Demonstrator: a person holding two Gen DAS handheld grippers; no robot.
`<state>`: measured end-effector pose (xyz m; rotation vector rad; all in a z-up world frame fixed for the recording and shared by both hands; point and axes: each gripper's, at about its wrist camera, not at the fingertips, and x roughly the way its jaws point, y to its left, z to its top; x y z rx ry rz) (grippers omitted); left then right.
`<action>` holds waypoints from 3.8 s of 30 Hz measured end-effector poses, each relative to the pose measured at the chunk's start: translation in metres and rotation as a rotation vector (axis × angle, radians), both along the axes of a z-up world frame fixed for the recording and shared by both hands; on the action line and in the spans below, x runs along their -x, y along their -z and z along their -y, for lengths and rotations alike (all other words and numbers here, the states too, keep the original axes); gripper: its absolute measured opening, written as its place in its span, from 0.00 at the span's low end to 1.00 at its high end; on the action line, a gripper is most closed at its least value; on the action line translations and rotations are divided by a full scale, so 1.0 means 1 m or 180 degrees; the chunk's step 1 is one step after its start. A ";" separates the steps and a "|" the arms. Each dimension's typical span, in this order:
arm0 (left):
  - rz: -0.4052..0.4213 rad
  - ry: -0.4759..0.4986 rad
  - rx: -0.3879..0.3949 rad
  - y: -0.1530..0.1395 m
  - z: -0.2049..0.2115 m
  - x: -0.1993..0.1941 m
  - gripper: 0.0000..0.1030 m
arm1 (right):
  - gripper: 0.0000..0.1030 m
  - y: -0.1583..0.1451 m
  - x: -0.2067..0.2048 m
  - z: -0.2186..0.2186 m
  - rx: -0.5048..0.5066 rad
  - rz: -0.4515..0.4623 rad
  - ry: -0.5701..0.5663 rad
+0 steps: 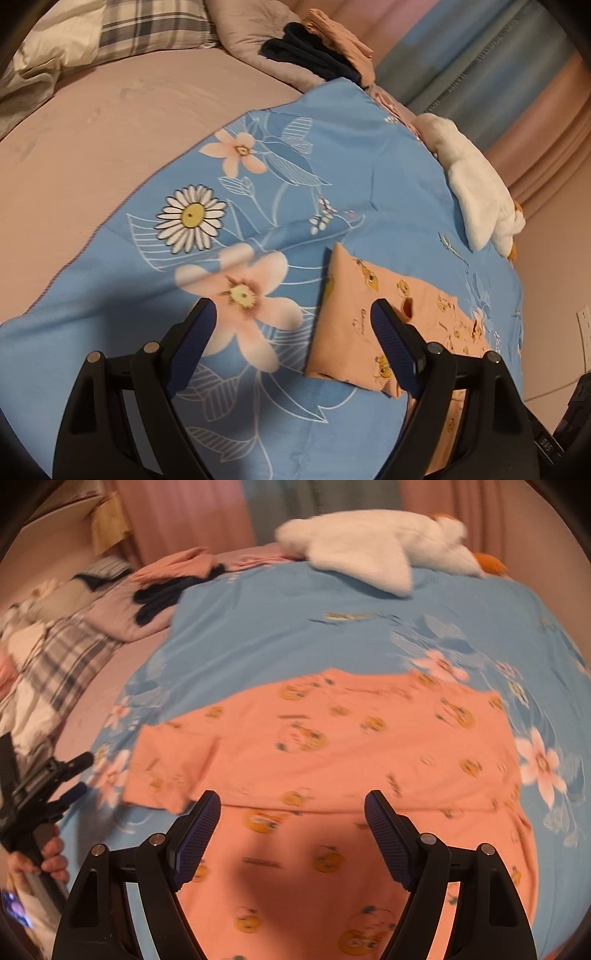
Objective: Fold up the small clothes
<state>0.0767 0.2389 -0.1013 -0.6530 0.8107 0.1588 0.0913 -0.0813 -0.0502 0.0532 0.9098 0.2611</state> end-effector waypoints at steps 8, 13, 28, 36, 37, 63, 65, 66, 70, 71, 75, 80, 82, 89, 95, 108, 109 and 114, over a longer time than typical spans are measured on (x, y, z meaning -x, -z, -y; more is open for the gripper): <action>-0.0118 -0.0099 -0.0067 0.006 -0.008 0.001 0.82 | 0.78 0.006 -0.020 -0.042 -0.0068 -0.0147 -0.0319; -0.0194 -0.0142 -0.0059 0.009 -0.011 0.000 0.82 | 0.78 0.014 -0.025 -0.088 0.0132 -0.0155 -0.0664; -0.0251 -0.0244 0.0009 0.012 -0.020 0.000 0.82 | 0.68 0.065 -0.058 -0.153 0.0726 -0.0258 -0.0703; -0.0283 -0.0218 0.0043 0.015 -0.019 -0.004 0.82 | 0.20 0.065 -0.070 -0.136 0.0642 -0.0244 -0.0571; -0.0291 -0.0217 0.0031 0.015 -0.018 -0.004 0.82 | 0.18 0.061 -0.071 -0.132 0.0533 -0.0246 -0.0568; -0.0408 -0.0012 -0.0074 0.022 0.007 -0.021 0.82 | 0.14 -0.084 -0.077 -0.040 -0.0213 0.0605 -0.0358; -0.0399 0.0036 -0.0072 0.021 0.011 -0.022 0.82 | 0.14 -0.087 -0.078 -0.034 -0.0243 0.0626 -0.0335; -0.0380 0.0061 -0.0074 0.020 0.012 -0.023 0.82 | 0.14 -0.089 -0.078 -0.030 -0.0260 0.0637 -0.0319; -0.0358 0.0114 -0.0114 0.019 0.020 -0.026 0.81 | 0.14 -0.092 -0.078 -0.014 -0.0299 0.0677 -0.0242; -0.0359 0.0128 -0.0111 0.020 0.022 -0.027 0.81 | 0.14 -0.093 -0.078 -0.009 -0.0325 0.0678 -0.0220; -0.0265 0.0298 0.0033 0.018 0.034 -0.031 0.81 | 0.14 -0.097 -0.079 0.009 -0.0387 0.0699 -0.0124; -0.0113 0.0676 0.0130 0.012 0.062 -0.039 0.79 | 0.14 -0.100 -0.080 0.026 -0.0329 0.0699 -0.0047; -0.0081 0.0797 0.0189 0.011 0.072 -0.043 0.76 | 0.14 -0.099 -0.081 0.034 -0.0302 0.0687 -0.0018; -0.0010 0.1151 0.0570 0.020 0.107 -0.064 0.53 | 0.14 -0.094 -0.082 0.068 -0.0443 0.0645 0.0136; 0.0027 0.1317 0.0662 0.027 0.129 -0.075 0.40 | 0.14 -0.071 -0.084 0.091 -0.0458 0.0489 0.0239; -0.0169 0.1539 0.0280 0.046 0.159 -0.089 0.34 | 0.14 0.008 -0.082 0.135 -0.0604 -0.0023 0.0481; -0.0167 0.1543 0.0265 0.046 0.159 -0.089 0.34 | 0.14 0.013 -0.082 0.139 -0.0606 -0.0058 0.0522; -0.0164 0.1540 0.0267 0.048 0.158 -0.088 0.34 | 0.15 0.032 -0.080 0.155 -0.0633 -0.0250 0.0678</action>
